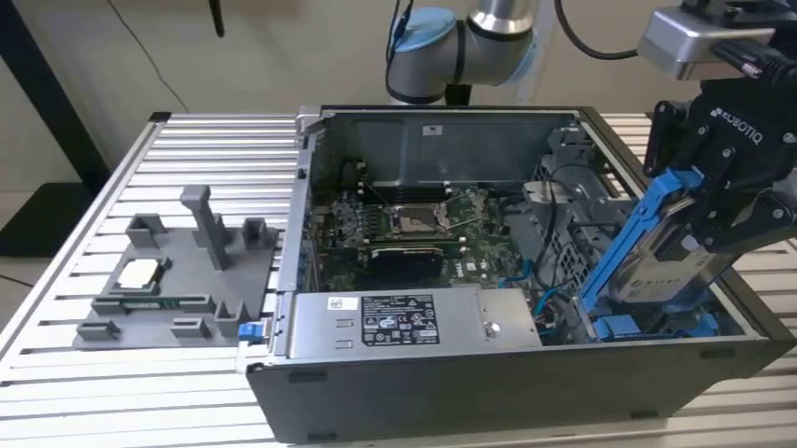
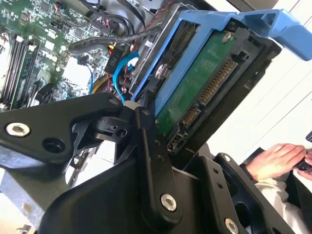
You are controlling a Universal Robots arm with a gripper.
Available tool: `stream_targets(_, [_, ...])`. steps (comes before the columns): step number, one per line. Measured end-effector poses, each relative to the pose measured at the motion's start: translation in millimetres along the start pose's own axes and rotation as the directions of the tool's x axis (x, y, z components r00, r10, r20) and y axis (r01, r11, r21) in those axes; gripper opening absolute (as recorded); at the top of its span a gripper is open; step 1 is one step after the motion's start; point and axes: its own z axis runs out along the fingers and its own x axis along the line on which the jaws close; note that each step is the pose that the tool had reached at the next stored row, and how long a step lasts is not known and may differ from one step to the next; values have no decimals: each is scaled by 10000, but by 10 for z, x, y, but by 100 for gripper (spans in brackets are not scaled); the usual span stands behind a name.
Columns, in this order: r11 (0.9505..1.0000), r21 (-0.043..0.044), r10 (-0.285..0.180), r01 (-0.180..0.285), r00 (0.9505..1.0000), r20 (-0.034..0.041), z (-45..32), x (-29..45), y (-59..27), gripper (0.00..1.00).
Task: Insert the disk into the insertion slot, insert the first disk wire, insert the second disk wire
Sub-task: 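Insert the disk into the insertion slot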
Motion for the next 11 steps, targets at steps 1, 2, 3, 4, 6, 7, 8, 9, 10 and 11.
stream_targets(1, [10000,-1,1,-1,10000,6,6,0,-1,33])
stream_targets(2, [10000,-1,1,-1,10000,8,12,0,-2,33])
stream_targets(3, [10000,-1,1,-1,10000,10,18,0,-5,33])
stream_targets(4, [10000,-1,0,0,10000,13,24,0,-10,33])
stream_targets(6, [10000,-1,0,0,10000,14,34,0,-24,33])
stream_targets(7, [10000,-1,0,0,10000,14,42,0,-25,33])
stream_targets(8, [10000,0,0,0,10000,16,54,0,-25,33])
stream_targets(9, [10000,0,0,0,10000,19,71,1,-26,33])
stream_targets(10, [10000,-1,0,0,10000,20,88,0,-26,33])
stream_targets(11, [10000,0,-1,1,10000,21,106,0,-27,33])
